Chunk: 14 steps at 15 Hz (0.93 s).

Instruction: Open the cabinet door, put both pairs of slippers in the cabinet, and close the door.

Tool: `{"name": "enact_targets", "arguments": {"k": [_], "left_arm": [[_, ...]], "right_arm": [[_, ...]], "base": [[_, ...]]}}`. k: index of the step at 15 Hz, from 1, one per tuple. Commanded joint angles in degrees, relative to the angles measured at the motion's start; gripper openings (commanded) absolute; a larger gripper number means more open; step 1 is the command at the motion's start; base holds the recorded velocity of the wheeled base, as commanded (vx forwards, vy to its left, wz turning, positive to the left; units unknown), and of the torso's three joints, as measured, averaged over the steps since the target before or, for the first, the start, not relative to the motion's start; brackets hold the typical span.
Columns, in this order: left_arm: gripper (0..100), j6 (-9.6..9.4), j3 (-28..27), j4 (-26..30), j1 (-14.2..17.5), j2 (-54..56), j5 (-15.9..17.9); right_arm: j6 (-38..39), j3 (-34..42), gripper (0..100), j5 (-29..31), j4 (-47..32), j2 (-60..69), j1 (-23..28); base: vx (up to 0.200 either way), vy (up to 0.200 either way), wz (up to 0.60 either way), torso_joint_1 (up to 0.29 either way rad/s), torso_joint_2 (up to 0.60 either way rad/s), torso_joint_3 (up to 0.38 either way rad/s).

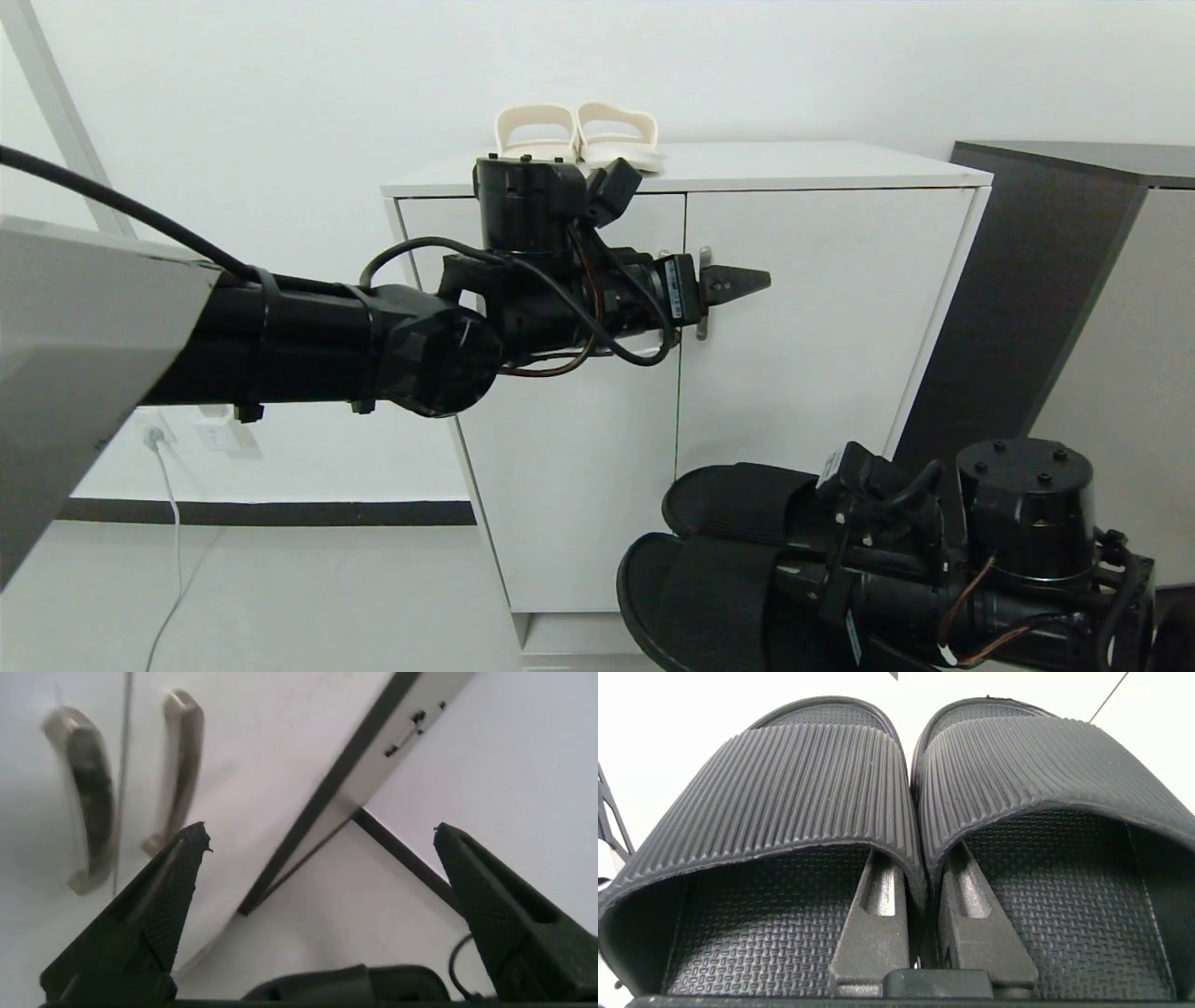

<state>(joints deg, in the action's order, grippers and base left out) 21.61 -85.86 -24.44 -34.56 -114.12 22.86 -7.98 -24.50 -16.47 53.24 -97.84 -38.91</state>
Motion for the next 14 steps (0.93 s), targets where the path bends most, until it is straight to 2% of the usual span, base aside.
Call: {"name": "enact_targets", "arguments": {"k": [1, 3, 6, 14], "left_arm": [[100, 0.01, -1.86, 0.27, 0.11, -1.11, -0.8], [100, -0.08, -4.14, 2.47, 0.11, -2.16, -1.76], [100, -0.08, -8.54, 3.0, 0.11, -5.77, -5.1], [100, -0.08, -16.89, 7.48, 0.11, -10.78, -5.54]], "right_arm": [[-0.01, 0.07, 0, 0.03, 0.03, 0.02, -0.02], [-0.1, 0.07, 0, 0.12, 0.03, 0.02, -0.02], [-0.1, 0.07, 0, 0.21, 0.03, -0.07, -0.02], [-0.36, 0.68, 0, 0.21, 0.03, -0.33, -0.02]], "base": [[0.0, 0.0, 0.0, 0.0, 0.0, 0.0], [0.0, 0.0, 0.0, 0.0, 0.0, 0.0], [0.0, 0.0, 0.0, 0.0, 0.0, 0.0], [0.0, 0.0, 0.0, 0.0, 0.0, 0.0]]}}
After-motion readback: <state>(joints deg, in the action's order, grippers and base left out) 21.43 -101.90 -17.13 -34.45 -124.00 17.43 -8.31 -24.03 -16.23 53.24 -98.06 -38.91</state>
